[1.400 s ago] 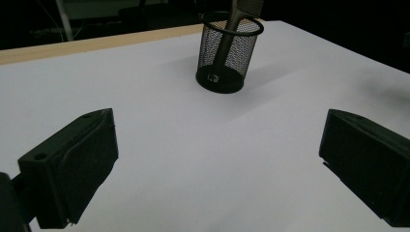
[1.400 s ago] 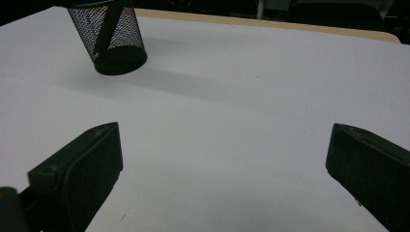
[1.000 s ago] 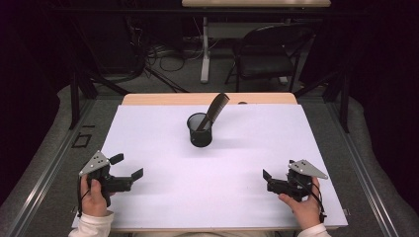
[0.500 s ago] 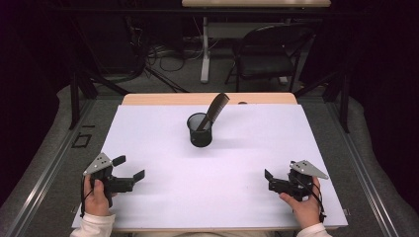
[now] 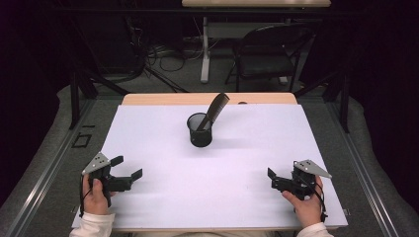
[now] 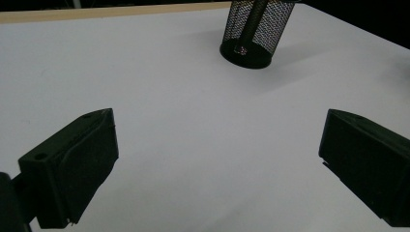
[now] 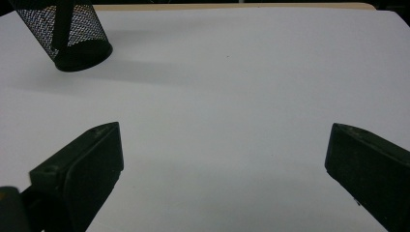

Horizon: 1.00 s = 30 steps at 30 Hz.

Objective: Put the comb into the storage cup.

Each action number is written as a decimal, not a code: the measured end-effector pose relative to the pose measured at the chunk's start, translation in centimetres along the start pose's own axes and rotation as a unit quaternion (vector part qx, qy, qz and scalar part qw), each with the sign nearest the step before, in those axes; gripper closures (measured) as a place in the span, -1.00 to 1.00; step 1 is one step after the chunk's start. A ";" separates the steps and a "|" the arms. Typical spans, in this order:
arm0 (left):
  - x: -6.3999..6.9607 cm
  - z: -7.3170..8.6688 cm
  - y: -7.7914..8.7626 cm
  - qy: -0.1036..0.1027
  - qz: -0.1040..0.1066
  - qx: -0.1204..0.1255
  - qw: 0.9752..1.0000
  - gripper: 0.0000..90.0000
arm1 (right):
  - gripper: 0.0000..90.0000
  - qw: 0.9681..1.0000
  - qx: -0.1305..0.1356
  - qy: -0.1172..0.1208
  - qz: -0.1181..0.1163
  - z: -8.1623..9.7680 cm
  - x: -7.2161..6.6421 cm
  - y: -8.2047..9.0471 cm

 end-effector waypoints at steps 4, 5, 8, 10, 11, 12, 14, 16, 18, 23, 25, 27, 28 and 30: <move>-0.1 0.1 -0.1 0.002 0.000 -0.002 1.000 -0.99 | -1.00 1.000 0.000 0.001 0.000 0.1 0.1 -0.1; -0.2 0.1 -0.1 0.002 0.000 -0.003 1.000 -0.99 | -1.00 1.000 -0.003 0.001 0.000 0.1 0.0 -0.1; -0.3 0.1 -0.1 0.005 -0.002 -0.002 1.000 -0.98 | -0.99 1.000 -0.006 0.001 0.001 0.3 0.1 -0.3; -0.3 0.1 0.0 0.006 -0.003 -0.001 1.000 -0.98 | -0.99 1.000 -0.009 0.000 0.001 0.4 0.1 -0.3; -0.3 0.1 0.0 0.006 -0.003 -0.001 1.000 -0.98 | -0.99 1.000 -0.007 -0.001 0.002 0.4 0.1 -0.3; -0.3 0.1 0.0 0.006 -0.003 0.000 1.000 -0.98 | -0.99 1.000 -0.010 -0.002 0.000 0.5 0.0 -0.3; -0.3 0.1 0.0 0.007 -0.003 0.000 1.000 -0.98 | -0.99 1.000 -0.011 -0.002 -0.001 0.5 0.0 -0.3; -0.4 0.1 0.0 0.008 -0.003 -0.001 1.000 -0.98 | -0.99 1.000 -0.011 -0.002 -0.001 0.5 -0.1 -0.3; -0.4 0.1 0.0 0.009 -0.002 0.000 1.000 -0.98 | -0.99 1.000 -0.009 -0.002 -0.001 0.5 -0.1 -0.4; -0.5 0.1 0.0 0.010 -0.005 0.000 1.000 -0.98 | -0.99 1.000 -0.015 -0.003 0.000 0.7 -0.1 -0.4; -0.5 0.1 0.0 0.011 -0.005 -0.001 1.000 -0.98 | -0.99 1.000 -0.015 -0.002 -0.001 0.7 -0.1 -0.4; -0.5 0.1 0.0 0.011 -0.005 -0.001 1.000 -0.98 | -0.99 1.000 -0.014 -0.002 -0.001 0.7 -0.1 -0.4; -0.5 0.1 0.0 0.011 -0.005 -0.001 1.000 -0.98 | -0.99 1.000 -0.014 -0.003 -0.002 0.7 -0.2 -0.4; -0.5 0.1 0.0 0.012 -0.005 -0.001 1.000 -0.98 | -0.99 1.000 -0.015 -0.003 -0.002 0.7 -0.2 -0.4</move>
Point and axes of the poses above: each handheld gripper's, and its own axes: y roughly backward along the jaws, z roughly out of its underside, x roughly to its right, the point moved 7 cm from there along -y, roughly forward along the jaws, and after that the axes turned 11 degrees about x, right-handed, at the moved point
